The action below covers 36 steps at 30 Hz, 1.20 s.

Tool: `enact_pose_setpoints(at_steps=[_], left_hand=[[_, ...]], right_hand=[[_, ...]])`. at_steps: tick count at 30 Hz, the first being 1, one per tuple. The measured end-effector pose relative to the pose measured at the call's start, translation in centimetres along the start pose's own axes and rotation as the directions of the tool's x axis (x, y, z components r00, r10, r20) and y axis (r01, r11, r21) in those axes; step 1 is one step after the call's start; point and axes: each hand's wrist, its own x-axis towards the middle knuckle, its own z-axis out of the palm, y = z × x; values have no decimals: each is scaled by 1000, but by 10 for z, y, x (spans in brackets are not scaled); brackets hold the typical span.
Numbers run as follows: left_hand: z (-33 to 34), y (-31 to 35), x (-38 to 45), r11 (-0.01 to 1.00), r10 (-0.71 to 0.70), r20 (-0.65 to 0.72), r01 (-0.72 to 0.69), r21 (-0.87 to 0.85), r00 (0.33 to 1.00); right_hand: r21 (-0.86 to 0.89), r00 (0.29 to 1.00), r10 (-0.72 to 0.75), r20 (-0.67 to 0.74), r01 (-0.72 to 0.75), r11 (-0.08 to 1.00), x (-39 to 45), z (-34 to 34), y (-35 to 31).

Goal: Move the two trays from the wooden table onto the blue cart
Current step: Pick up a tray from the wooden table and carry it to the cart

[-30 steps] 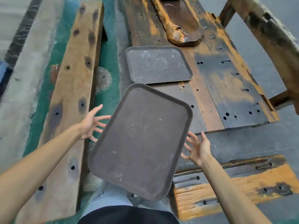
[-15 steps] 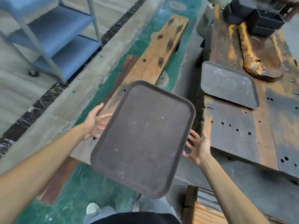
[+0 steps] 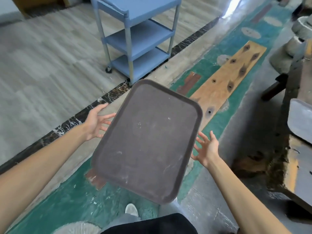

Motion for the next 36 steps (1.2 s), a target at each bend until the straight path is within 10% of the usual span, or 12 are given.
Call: enact_pose_setpoints(at_steps=[20,36], left_hand=[[-173,164,116,987,71,-255,-105,-120,964],[-155,346,305,1000,26,-96,-27,-11,995]], right_hand=[[-37,990,42,134,-38,999,159,298,-90],[58,1000,-4,13,3,998,290,350,-236]])
